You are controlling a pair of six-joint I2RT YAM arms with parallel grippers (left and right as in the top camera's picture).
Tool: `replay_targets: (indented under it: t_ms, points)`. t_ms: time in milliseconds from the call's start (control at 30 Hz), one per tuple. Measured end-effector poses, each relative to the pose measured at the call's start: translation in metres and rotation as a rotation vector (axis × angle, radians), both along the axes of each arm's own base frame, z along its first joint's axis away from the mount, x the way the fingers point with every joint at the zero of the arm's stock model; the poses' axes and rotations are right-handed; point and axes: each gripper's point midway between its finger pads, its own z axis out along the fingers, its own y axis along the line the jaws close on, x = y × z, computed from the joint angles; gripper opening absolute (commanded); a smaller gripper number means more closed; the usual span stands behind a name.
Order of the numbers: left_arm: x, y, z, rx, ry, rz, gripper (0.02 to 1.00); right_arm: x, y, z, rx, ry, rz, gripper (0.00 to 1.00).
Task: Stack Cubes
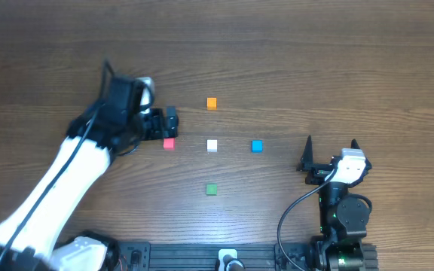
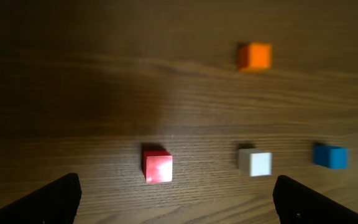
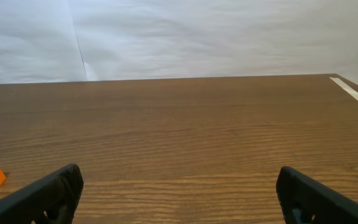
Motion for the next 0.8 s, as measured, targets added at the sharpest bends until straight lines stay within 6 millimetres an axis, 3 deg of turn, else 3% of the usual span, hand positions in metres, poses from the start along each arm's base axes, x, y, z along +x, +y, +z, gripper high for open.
replay_targets:
  t_ms: [300, 500, 800]
  points:
    - [-0.011, -0.018, -0.067, 0.093, 0.208, 0.034, 0.989, 0.000, 0.000, 0.000, 0.000, 0.000, 0.000, 0.993]
    - [-0.016, -0.017, -0.088, 0.141, 0.261, 0.045, 0.956, 0.000, 0.000, 0.000, 0.000, 0.000, 0.000, 0.991]
    - [-0.018, -0.011, -0.102, 0.187, 0.290, 0.051, 0.921, 0.000, 0.000, 0.000, 0.000, 0.000, 0.000, 0.993]
